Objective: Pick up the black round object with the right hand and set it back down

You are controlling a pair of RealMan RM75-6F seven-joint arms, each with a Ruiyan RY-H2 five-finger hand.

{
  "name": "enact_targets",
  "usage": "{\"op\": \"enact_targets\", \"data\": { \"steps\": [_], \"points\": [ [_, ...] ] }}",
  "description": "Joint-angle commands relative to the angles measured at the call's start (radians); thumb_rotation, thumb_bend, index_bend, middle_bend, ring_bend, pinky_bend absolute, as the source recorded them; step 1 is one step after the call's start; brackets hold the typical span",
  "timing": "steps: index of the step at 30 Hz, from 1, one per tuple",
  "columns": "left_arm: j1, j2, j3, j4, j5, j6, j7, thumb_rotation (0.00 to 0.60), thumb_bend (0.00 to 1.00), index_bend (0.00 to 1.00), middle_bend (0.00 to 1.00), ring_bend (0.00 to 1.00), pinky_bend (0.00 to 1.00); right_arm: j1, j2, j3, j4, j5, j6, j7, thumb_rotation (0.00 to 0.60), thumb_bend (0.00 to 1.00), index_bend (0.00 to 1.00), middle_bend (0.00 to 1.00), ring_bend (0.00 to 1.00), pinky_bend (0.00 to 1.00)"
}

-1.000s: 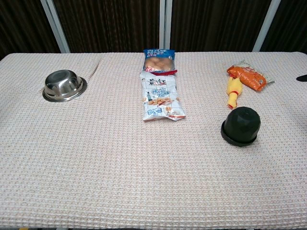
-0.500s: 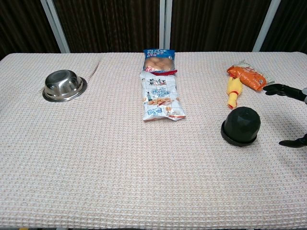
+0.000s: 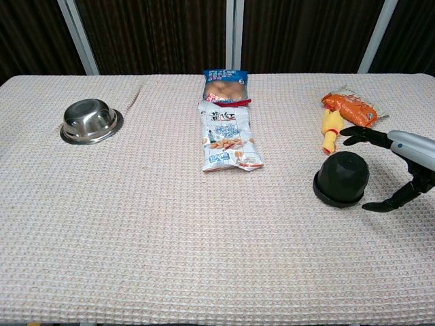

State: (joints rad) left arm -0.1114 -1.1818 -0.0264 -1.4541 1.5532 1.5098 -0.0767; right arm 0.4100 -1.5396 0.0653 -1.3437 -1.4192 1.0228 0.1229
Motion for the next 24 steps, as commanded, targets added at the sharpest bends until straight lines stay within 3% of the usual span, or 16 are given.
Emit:
{"op": "enact_targets", "data": {
  "steps": [1,24],
  "points": [
    [0.001,0.001,-0.001,0.003,0.0,0.002,-0.004,0.6,0.06,0.14,0.08,0.0,0.18,0.008,-0.015,0.001,0.003,0.008,-0.008,-0.016,0.6,0.05,0.0,0.12,0.0,0.0],
    [0.004,-0.001,-0.002,0.009,-0.003,0.003,-0.01,0.6,0.06,0.14,0.08,0.0,0.18,0.022,-0.078,0.015,0.042,0.06,-0.004,-0.071,0.6,0.06,0.0,0.19,0.0,0.0]
  ]
}}
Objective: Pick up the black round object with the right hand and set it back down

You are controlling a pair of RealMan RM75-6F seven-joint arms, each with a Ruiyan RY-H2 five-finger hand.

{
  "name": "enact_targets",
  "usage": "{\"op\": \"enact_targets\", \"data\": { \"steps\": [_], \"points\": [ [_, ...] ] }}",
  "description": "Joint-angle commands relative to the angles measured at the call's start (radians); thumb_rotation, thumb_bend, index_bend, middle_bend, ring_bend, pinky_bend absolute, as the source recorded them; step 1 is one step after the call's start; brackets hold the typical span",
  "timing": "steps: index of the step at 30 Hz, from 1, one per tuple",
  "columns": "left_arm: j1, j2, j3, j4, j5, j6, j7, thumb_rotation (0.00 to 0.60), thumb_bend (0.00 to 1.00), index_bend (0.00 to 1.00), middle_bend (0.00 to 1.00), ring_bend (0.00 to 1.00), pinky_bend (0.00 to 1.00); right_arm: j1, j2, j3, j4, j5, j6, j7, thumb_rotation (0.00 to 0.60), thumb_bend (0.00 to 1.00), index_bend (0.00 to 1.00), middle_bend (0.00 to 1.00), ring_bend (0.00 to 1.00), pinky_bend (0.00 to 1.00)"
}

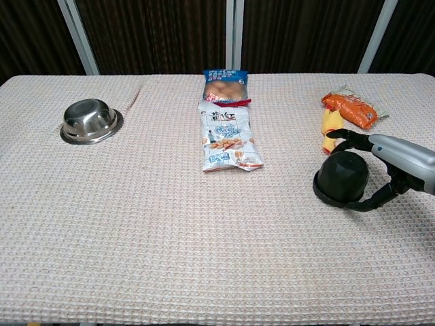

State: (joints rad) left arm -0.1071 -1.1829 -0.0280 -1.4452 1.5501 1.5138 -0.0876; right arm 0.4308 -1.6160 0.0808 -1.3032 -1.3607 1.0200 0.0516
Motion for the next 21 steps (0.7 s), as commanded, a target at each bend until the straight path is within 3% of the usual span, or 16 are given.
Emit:
{"op": "enact_targets", "data": {
  "steps": [1,21],
  "points": [
    [-0.001,0.0,0.0,-0.001,0.0,-0.001,0.001,0.6,0.06,0.14,0.08,0.0,0.18,0.001,-0.003,0.0,0.003,0.003,-0.002,0.001,0.6,0.06,0.0,0.2,0.0,0.0],
    [0.001,-0.002,0.001,0.006,-0.002,-0.004,-0.007,0.6,0.06,0.14,0.08,0.0,0.18,0.009,-0.016,-0.003,0.017,0.018,-0.019,0.007,0.6,0.08,0.0,0.25,0.0,0.0]
  ]
}}
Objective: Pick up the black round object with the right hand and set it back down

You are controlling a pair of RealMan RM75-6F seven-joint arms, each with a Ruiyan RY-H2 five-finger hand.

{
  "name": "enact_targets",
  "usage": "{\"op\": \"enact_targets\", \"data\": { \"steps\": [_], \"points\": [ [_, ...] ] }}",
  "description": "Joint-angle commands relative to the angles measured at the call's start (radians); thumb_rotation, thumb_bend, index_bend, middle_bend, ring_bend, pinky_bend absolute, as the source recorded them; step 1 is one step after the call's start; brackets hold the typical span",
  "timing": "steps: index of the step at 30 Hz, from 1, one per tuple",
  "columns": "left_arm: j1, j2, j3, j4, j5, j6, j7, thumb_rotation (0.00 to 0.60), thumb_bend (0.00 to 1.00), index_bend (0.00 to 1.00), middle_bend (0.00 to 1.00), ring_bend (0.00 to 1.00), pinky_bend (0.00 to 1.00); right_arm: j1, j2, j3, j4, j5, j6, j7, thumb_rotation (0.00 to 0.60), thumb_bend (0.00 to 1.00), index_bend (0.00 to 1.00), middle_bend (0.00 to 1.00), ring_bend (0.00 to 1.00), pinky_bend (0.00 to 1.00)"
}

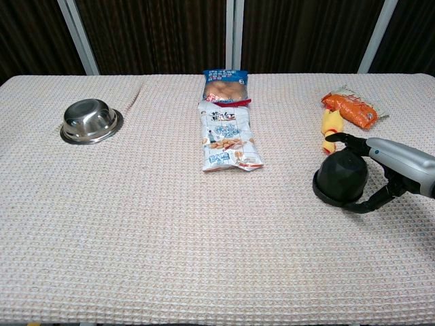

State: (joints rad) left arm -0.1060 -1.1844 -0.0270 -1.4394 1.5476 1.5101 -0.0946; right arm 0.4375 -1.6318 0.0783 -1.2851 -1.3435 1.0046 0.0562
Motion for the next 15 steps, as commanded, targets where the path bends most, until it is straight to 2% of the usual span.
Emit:
{"op": "enact_targets", "data": {
  "steps": [1,8,15],
  "points": [
    [0.0,0.0,0.001,0.0,0.001,0.0,0.0,0.6,0.06,0.14,0.08,0.0,0.18,0.003,0.001,0.0,-0.001,0.0,-0.005,0.003,0.6,0.08,0.0,0.25,0.0,0.0],
    [0.001,0.001,0.001,0.0,0.002,0.001,-0.002,0.6,0.06,0.14,0.08,0.0,0.18,0.006,0.0,-0.001,-0.002,0.002,-0.009,0.003,0.6,0.08,0.0,0.25,0.0,0.0],
    [0.002,0.0,0.002,0.001,0.001,-0.001,-0.004,0.6,0.06,0.14,0.08,0.0,0.18,0.002,-0.009,0.005,0.004,0.009,0.008,-0.013,0.6,0.1,0.0,0.32,0.0,0.0]
  ]
}}
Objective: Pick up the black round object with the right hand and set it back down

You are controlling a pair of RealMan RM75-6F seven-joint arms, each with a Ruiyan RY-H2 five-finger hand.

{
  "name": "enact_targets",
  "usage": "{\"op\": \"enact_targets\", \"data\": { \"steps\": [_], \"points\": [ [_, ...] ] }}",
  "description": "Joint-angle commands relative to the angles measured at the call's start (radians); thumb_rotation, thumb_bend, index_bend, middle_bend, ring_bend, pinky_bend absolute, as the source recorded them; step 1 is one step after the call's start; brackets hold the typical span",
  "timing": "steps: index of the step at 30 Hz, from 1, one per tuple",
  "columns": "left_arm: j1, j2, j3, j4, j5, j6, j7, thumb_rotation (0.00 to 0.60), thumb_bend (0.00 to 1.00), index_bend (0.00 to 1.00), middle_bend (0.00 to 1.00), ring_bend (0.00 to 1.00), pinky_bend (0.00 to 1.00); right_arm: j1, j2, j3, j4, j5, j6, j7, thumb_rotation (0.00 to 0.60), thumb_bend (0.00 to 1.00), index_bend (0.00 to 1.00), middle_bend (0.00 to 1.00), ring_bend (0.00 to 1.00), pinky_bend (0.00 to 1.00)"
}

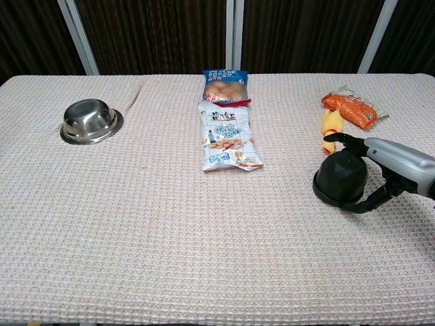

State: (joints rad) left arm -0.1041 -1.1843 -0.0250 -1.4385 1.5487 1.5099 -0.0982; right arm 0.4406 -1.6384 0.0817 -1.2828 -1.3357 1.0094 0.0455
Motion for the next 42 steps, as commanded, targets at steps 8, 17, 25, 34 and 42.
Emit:
{"op": "enact_targets", "data": {
  "steps": [8,17,25,34,42],
  "points": [
    [-0.001,0.0,-0.001,0.0,0.001,-0.001,0.0,0.6,0.06,0.14,0.08,0.0,0.18,-0.007,-0.004,0.006,0.003,-0.003,0.028,-0.006,0.6,0.13,0.2,0.37,0.0,0.0],
    [-0.002,0.004,0.0,-0.008,0.006,0.001,0.007,0.6,0.06,0.14,0.08,0.0,0.18,-0.019,0.043,0.029,-0.043,-0.034,0.1,0.019,0.6,0.14,0.31,0.4,0.0,0.0],
    [-0.01,0.007,-0.003,-0.026,0.012,-0.003,0.024,0.6,0.06,0.14,0.08,0.0,0.18,-0.033,0.195,0.093,-0.226,-0.118,0.253,0.022,0.6,0.15,0.33,0.41,0.03,0.0],
    [-0.016,0.023,-0.008,-0.056,0.011,-0.005,0.045,0.6,0.06,0.14,0.08,0.0,0.18,-0.071,0.377,0.141,-0.41,-0.123,0.345,-0.069,0.6,0.15,0.33,0.42,0.06,0.0],
    [-0.016,0.016,-0.006,-0.06,0.01,-0.008,0.047,0.6,0.06,0.14,0.08,0.0,0.18,0.009,0.312,0.106,-0.221,0.273,-0.035,-0.202,0.6,0.16,0.35,0.43,0.06,0.0]
  ]
}}
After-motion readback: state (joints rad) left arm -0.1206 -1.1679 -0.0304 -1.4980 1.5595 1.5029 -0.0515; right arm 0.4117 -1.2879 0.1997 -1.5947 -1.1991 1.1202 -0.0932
